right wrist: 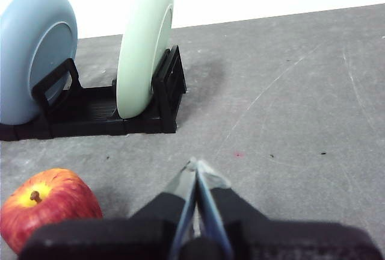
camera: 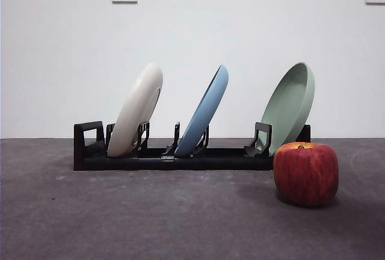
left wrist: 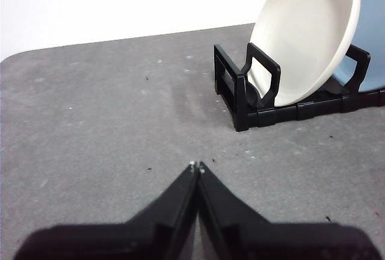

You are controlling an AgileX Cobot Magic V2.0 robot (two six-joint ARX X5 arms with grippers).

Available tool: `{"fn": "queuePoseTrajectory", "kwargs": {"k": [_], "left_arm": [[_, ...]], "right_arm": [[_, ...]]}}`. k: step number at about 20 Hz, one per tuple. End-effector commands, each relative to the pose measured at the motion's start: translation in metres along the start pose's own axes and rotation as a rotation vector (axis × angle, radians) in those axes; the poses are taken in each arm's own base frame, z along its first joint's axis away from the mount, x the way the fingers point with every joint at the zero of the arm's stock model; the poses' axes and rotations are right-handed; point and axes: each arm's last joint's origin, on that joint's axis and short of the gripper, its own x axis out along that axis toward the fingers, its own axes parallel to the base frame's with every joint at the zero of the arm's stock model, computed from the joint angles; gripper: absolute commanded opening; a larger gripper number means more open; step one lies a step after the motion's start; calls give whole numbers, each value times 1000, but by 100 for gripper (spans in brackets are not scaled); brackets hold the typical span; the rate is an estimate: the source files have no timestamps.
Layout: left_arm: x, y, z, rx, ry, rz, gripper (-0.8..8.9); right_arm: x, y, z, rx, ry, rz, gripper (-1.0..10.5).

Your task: Take the yellow plate from the plate rack,put the plate on the table,take the apple from the table,put the apple in the plate

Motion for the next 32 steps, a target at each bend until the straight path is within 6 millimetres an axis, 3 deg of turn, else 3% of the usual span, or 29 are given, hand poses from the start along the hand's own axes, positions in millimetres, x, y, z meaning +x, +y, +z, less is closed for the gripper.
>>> {"fn": "queuePoseTrajectory", "kwargs": {"k": [1,9,13,18,26,32], "left_arm": [[1,0,-4,7,6,2,-2],[1,0,0,1,-39,4,-4],[1,1,2,-110,-54,7,-6],[-1,1,14,-188,-60,3,-6],[7,6,73,-211,3,-1,-6],[45,5,130,-223,104,-183,-6]], "right_arm": [[2,0,-5,11,12,4,1],[2,0,-5,146,12,2,-1],[1,0,-4,213,12,-2,-11],[2,1,11,253,55,-9,-12],[19,6,77,251,144,2,-11],[50,15,122,244,267,223,-1]]}}
